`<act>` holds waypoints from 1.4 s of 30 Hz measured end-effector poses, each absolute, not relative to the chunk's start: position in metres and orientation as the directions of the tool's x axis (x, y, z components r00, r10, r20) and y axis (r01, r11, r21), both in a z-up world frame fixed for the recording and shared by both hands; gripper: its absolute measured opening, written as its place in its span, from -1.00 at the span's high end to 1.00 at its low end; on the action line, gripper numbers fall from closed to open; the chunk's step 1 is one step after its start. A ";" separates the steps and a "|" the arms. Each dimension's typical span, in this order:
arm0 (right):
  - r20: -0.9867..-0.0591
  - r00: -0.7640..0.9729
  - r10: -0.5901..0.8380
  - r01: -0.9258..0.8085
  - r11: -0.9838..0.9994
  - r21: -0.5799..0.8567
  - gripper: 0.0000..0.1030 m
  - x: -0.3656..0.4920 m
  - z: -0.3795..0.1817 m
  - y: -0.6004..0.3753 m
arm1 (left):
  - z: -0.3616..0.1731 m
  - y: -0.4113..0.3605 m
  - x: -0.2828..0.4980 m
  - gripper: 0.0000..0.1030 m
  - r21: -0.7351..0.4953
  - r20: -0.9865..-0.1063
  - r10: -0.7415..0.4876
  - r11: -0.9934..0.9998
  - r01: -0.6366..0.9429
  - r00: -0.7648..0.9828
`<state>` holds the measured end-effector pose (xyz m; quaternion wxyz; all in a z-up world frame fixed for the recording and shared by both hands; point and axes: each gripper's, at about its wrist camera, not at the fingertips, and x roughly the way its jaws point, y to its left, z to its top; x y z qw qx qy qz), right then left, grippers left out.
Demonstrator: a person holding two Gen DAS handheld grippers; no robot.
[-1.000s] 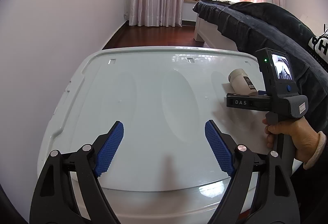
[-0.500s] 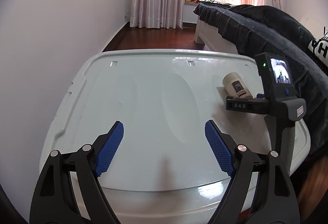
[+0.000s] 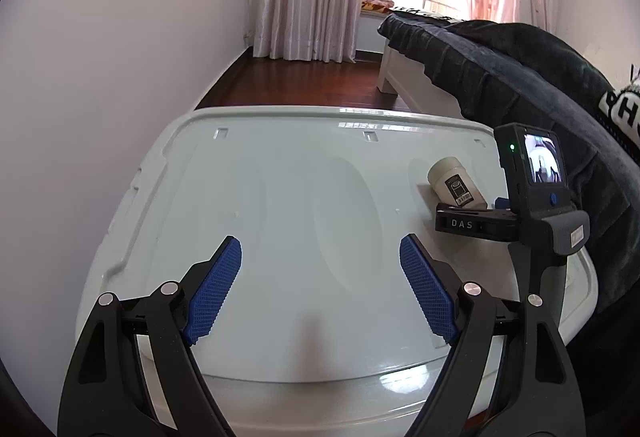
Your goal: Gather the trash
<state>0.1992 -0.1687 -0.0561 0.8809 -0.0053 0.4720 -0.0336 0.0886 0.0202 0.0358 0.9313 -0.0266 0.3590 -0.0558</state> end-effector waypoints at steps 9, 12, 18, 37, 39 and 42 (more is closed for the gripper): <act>-0.831 0.552 -0.064 0.054 0.998 -0.041 -0.92 0.199 -0.056 -0.169 | 0.059 0.033 0.071 -0.55 -0.078 -0.625 -0.090 0.996 0.054 0.775; -0.831 0.552 -0.064 0.054 0.998 -0.041 -0.92 0.199 -0.056 -0.169 | 0.076 0.040 0.061 -0.55 -0.080 -0.601 -0.073 0.996 0.031 0.796; -0.831 0.552 -0.064 0.054 0.998 -0.041 -0.92 0.199 -0.056 -0.169 | 0.101 0.046 0.046 -0.61 -0.008 -0.562 -0.001 1.000 -0.005 0.827; -0.831 0.553 -0.067 0.056 0.997 -0.044 -0.92 0.202 -0.057 -0.170 | 0.033 0.011 0.126 -0.65 0.115 -0.690 -0.164 0.937 0.331 0.705; -0.830 0.554 -0.060 0.043 0.998 -0.044 -0.92 0.212 -0.059 -0.174 | 0.028 0.011 0.133 -0.65 0.138 -0.703 -0.174 0.918 0.371 0.690; -0.837 0.546 -0.026 -0.019 0.999 -0.043 -0.92 0.221 -0.059 -0.180 | 0.017 0.013 0.144 -0.65 0.153 -0.725 -0.196 0.889 0.432 0.660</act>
